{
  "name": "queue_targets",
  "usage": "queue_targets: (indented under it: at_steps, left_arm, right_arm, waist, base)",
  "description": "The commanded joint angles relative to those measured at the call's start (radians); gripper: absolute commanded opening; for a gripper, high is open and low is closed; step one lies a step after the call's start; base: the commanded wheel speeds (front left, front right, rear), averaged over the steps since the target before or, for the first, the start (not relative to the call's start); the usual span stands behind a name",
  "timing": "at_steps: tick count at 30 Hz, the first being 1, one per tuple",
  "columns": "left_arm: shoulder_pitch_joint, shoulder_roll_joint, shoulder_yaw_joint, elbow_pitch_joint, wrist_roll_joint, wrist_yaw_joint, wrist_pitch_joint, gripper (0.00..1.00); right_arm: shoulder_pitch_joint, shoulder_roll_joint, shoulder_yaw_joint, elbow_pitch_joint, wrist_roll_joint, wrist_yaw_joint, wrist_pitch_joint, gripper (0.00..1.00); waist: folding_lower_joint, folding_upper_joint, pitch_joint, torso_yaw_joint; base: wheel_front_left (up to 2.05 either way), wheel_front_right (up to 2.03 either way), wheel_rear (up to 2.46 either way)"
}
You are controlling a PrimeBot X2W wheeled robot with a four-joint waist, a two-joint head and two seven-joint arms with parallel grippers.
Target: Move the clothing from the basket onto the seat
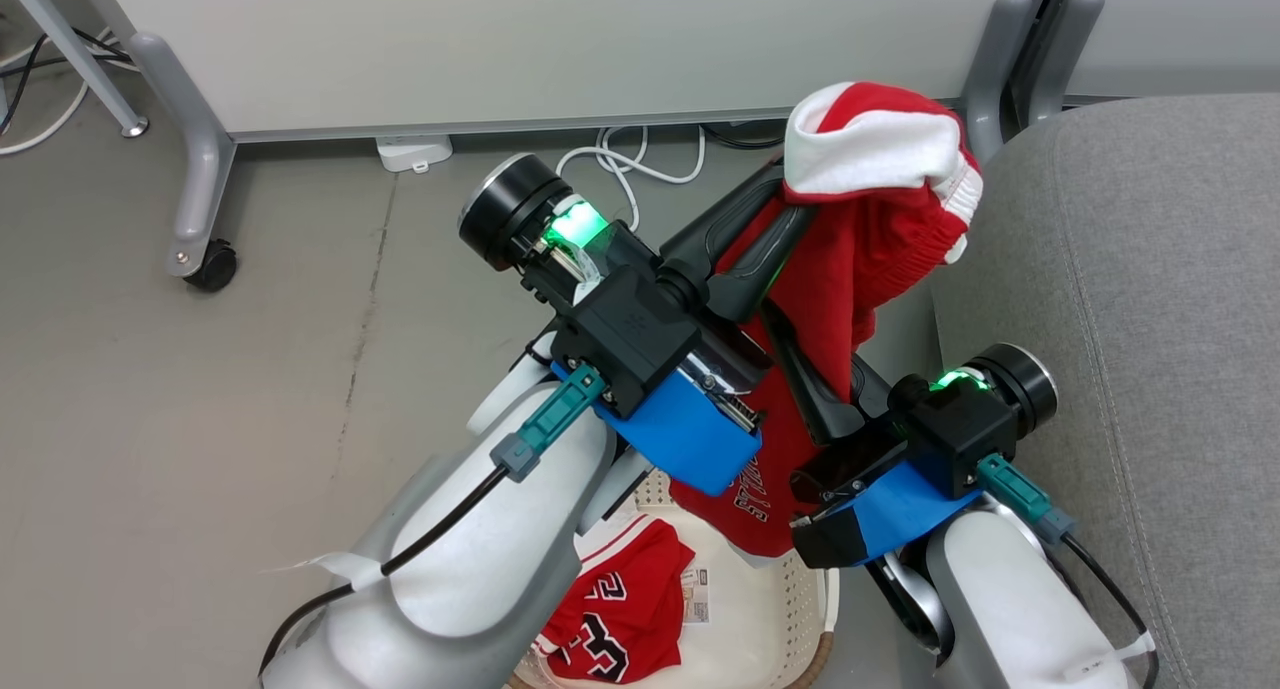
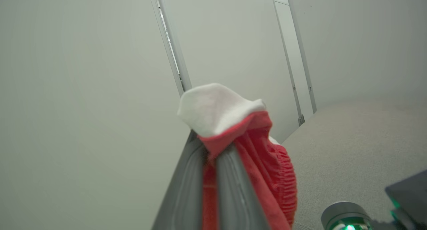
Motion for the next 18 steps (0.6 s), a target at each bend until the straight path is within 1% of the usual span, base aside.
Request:
queue_targets:
  at_steps: [1,6,7,8,18]
  left_arm:
    - [0.001,-0.001,0.0,0.004,0.0,0.0,-0.005,0.0]
    - [0.0,-0.002,0.003,0.011,-0.008,0.0,-0.005,0.0]
    - [0.001,-0.002,0.004,0.012,-0.012,0.0,-0.005,0.4]
    - [0.001,-0.002,0.005,0.013,-0.014,0.0,-0.005,1.0]
    - [0.008,-0.004,0.0,0.021,-0.006,0.0,-0.004,1.0]
  right_arm:
    - [-0.011,-0.003,-0.001,-0.006,0.005,0.0,-0.001,0.0]
    - [-0.015,-0.003,-0.001,-0.01,0.007,0.0,-0.001,0.0]
    - [-0.016,-0.003,0.0,-0.01,0.008,0.0,-0.001,0.0]
    - [-0.016,-0.003,0.001,-0.01,0.008,0.0,-0.001,0.0]
    - [-0.009,-0.003,-0.004,-0.011,0.012,0.0,-0.001,0.0]
  waist:
    - [0.0,0.0,0.001,0.0]
    - [0.0,0.0,0.004,-0.002]
    - [0.0,0.0,0.004,-0.003]
    - [0.0,0.0,0.004,-0.003]
    - [0.0,0.0,0.0,-0.008]
  base:
    - [0.0,0.0,0.0]
    - [0.0,0.0,0.0]
    - [0.0,0.0,0.0]
    - [0.0,0.0,0.0]
    - [0.0,0.0,0.0]
